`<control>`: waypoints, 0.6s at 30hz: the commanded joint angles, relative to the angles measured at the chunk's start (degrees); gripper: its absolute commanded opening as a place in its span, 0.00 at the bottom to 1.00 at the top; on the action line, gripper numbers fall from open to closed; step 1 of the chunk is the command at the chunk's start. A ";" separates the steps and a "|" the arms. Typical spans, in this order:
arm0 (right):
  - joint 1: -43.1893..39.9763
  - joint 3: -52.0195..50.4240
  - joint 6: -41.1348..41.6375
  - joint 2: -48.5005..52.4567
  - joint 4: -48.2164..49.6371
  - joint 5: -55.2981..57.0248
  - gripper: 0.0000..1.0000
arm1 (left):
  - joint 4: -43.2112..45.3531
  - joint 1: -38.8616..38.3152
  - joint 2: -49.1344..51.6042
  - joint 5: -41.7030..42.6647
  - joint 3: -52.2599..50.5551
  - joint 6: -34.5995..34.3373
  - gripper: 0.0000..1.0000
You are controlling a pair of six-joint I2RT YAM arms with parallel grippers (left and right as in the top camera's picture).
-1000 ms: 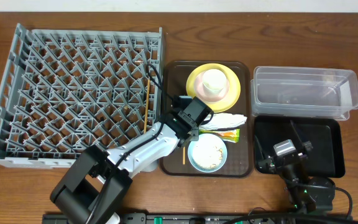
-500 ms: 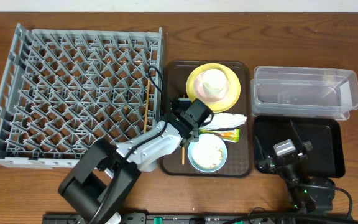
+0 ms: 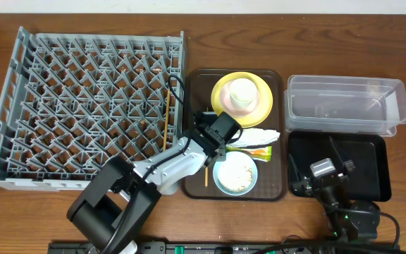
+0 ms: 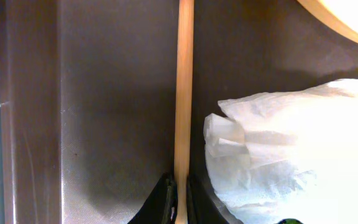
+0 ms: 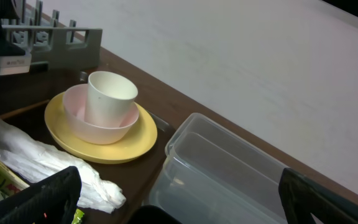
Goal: Sort waste into correct bins and load items into the dishwasher
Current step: 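Return the left gripper to the tray and grasp the second chopstick, then carry the second chopstick with the left gripper into the dish rack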
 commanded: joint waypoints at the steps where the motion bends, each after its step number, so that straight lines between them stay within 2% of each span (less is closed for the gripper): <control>1: -0.52 -0.07 0.72 -0.11 -0.26 -0.28 0.99 | -0.20 -0.02 0.72 0.35 -0.48 -0.31 0.08; 6: -0.52 -0.07 0.72 -0.11 -0.24 -0.28 0.99 | -0.87 0.04 -3.67 0.11 1.16 3.06 0.08; 12: -0.52 -0.07 0.72 -0.11 -0.24 -0.28 0.99 | -1.75 0.42 -14.75 0.09 2.47 10.40 0.08; 18: -0.52 -0.07 0.72 -0.11 -0.24 -0.28 0.99 | -5.09 5.62 -25.62 0.09 2.47 17.94 0.08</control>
